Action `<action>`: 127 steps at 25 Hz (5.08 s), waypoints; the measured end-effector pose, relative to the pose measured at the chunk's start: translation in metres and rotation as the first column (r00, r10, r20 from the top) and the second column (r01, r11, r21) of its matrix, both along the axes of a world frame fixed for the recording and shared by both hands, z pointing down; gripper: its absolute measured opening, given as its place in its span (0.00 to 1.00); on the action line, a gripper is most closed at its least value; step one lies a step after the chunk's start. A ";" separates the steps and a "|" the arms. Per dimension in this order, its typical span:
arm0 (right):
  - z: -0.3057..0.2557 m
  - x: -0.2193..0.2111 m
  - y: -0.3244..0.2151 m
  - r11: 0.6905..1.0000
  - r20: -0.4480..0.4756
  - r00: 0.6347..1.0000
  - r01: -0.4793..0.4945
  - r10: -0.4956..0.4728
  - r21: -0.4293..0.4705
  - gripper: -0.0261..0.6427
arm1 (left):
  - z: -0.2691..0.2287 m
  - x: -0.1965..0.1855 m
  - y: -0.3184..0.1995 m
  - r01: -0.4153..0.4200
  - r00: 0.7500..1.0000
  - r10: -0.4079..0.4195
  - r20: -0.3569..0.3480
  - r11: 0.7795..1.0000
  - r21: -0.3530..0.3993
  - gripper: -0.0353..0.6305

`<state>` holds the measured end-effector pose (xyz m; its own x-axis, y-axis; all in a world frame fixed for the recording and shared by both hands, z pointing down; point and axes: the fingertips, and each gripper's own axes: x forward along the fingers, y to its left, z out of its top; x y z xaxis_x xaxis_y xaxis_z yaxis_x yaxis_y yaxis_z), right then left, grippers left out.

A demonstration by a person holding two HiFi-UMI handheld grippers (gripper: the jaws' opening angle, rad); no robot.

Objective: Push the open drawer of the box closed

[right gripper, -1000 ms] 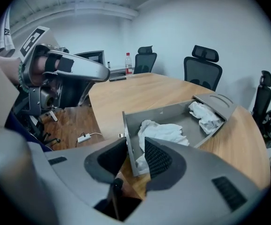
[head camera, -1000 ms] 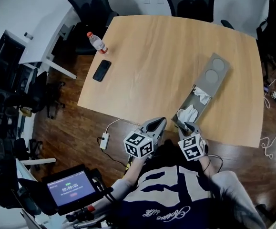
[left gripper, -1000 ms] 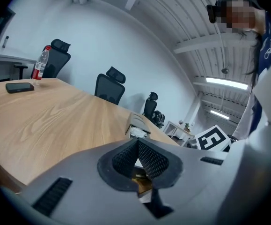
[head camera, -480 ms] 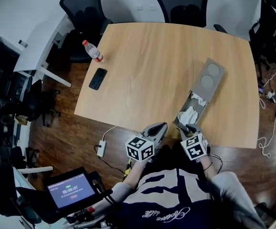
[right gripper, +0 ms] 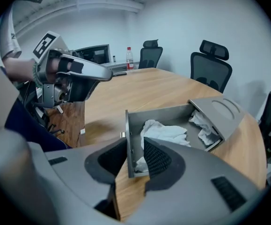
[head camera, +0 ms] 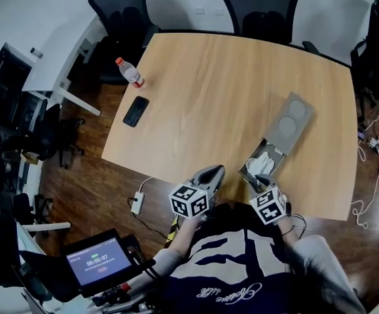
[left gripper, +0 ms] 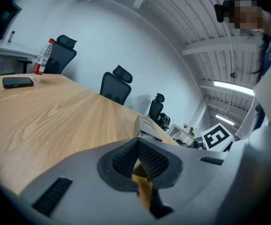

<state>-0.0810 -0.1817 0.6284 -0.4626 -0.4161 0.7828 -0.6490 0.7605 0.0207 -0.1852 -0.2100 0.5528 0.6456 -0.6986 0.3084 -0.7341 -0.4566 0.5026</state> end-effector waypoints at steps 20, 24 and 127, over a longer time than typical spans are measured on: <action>-0.004 0.074 -0.110 0.979 -0.047 0.981 -0.185 0.190 0.091 0.14 | 0.026 0.047 -0.069 -0.021 1.000 0.020 -0.011 0.997 -0.075 0.05; -0.002 0.074 -0.111 0.975 -0.055 0.977 -0.199 0.205 0.098 0.14 | 0.030 0.048 -0.075 -0.021 1.000 0.020 -0.011 0.997 -0.079 0.05; -0.055 0.162 0.089 0.968 0.431 0.867 -0.230 0.251 -0.101 0.04 | 0.001 0.142 0.178 0.267 0.962 -0.268 -0.054 0.963 -0.021 0.05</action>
<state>0.0806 -0.0929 0.5739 -0.6514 -0.5280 0.5449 -0.7468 0.5730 -0.3375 -0.0430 -0.0323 0.5539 0.4520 -0.8443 0.2878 -0.7990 -0.2398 0.5514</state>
